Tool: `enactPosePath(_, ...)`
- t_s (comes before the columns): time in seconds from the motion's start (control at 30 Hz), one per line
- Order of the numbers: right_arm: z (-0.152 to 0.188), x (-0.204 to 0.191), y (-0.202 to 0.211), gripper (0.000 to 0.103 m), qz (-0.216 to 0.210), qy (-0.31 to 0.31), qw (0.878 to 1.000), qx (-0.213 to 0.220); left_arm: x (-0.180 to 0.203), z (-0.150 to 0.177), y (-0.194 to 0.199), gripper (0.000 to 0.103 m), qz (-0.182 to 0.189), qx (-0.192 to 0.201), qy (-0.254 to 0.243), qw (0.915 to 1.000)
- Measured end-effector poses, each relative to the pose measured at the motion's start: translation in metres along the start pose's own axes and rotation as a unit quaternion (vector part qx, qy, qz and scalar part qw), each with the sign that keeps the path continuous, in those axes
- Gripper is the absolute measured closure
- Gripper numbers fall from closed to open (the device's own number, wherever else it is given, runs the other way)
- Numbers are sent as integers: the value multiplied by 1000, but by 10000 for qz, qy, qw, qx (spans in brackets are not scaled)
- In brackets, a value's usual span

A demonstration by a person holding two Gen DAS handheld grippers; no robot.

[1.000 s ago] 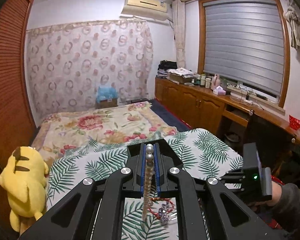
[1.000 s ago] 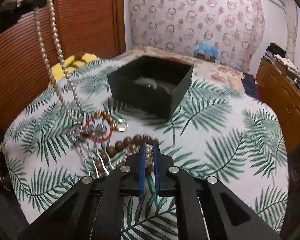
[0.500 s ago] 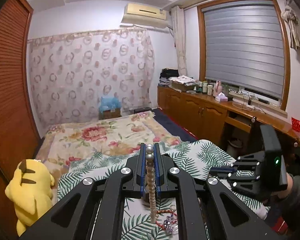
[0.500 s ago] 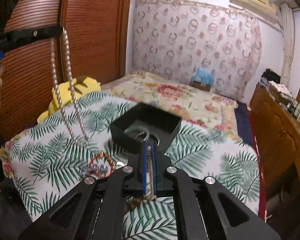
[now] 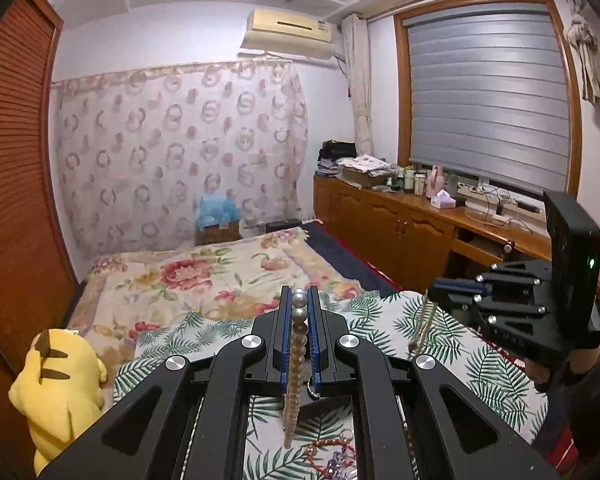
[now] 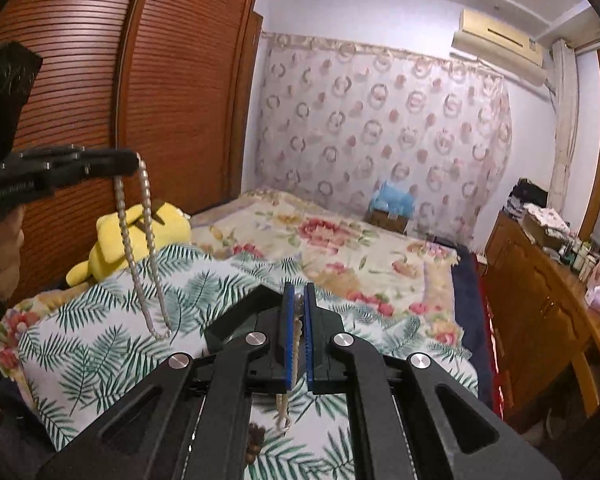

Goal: Organize jewelry
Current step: 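Lower both pearl strands into the black box and open both grippers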

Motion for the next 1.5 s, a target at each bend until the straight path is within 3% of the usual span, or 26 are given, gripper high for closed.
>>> enactPosePath(0.23, -28, 14, -2, 98, 295, -18, 9993, 219, 1, -22, -16, 96, 136, 24, 95, 9999)
enactPosePath(0.5, -44, 29, -14, 98, 341, -47, 9990, 299, 1, -29, -49, 96, 242, -108, 167, 9995)
enactPosePath(0.77, -51, 39, -32, 98, 244, -55, 9993, 290, -1, -25, -79, 96, 321, -204, 236, 9990)
enactPosePath(1.07, -60, 48, -64, 98, -69, -73, 9993, 371, -17, 7, -129, 96, 275, -719, 379, 9963)
enactPosePath(1.3, -25, 40, -121, 98, -345, -167, 9992, -141, -24, 32, -155, 96, 210, -1079, 429, 9930)
enactPosePath(1.5, 17, 28, -160, 97, -645, -373, 9949, -683, -26, 42, -151, 95, 171, -1096, 424, 9929)
Point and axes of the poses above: each gripper's, at about its wrist camera, not at the fingertips, and y roughly against the way its jaws point, x to its right, z to its underside, the point moved 3 cm from there along -y, roughly the way its jaws point, and after that the axes turned 6 degrees about y, right-handed, at the moved point
